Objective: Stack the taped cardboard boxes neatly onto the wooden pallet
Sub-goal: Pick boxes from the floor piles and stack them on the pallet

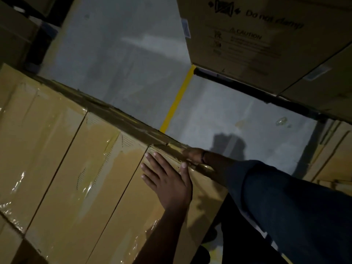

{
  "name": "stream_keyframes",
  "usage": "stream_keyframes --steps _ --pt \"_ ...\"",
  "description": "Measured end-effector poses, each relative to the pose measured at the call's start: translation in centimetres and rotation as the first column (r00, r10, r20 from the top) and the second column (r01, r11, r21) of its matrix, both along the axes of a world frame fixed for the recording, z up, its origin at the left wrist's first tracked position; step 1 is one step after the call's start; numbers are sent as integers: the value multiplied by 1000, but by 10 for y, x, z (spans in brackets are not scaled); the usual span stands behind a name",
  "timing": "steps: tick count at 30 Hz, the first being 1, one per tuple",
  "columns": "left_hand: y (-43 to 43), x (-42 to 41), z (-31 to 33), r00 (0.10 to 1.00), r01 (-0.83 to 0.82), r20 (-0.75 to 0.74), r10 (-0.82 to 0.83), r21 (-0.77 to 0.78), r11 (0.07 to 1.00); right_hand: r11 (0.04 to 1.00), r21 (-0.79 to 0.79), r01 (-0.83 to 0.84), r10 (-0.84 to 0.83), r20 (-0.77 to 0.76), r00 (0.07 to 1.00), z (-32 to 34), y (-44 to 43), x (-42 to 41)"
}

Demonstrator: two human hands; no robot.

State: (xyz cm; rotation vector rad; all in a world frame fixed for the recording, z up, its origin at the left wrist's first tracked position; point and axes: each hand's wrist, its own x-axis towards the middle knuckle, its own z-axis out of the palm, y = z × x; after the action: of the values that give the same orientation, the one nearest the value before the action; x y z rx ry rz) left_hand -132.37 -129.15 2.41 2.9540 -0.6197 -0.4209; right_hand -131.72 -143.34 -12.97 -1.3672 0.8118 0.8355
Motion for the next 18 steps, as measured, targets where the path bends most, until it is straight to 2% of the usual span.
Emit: stream_keyframes --steps 4,7,12,15,18 --pt "0 7 13 999 -53 6 54 -53 997 998 -58 37 -31 96 995 42 12 17" --pt "6 18 21 998 -11 66 21 -145 989 990 -119 73 -64 84 994 45 17 24" --pt "14 31 27 970 229 120 -211 -170 958 981 -188 42 -23 100 995 49 14 14" --pt "17 38 27 912 410 88 -402 -136 902 988 -136 70 -55 110 992 52 14 9" --pt "19 47 27 832 553 51 -552 -134 822 986 -152 -67 87 128 988 52 11 5"
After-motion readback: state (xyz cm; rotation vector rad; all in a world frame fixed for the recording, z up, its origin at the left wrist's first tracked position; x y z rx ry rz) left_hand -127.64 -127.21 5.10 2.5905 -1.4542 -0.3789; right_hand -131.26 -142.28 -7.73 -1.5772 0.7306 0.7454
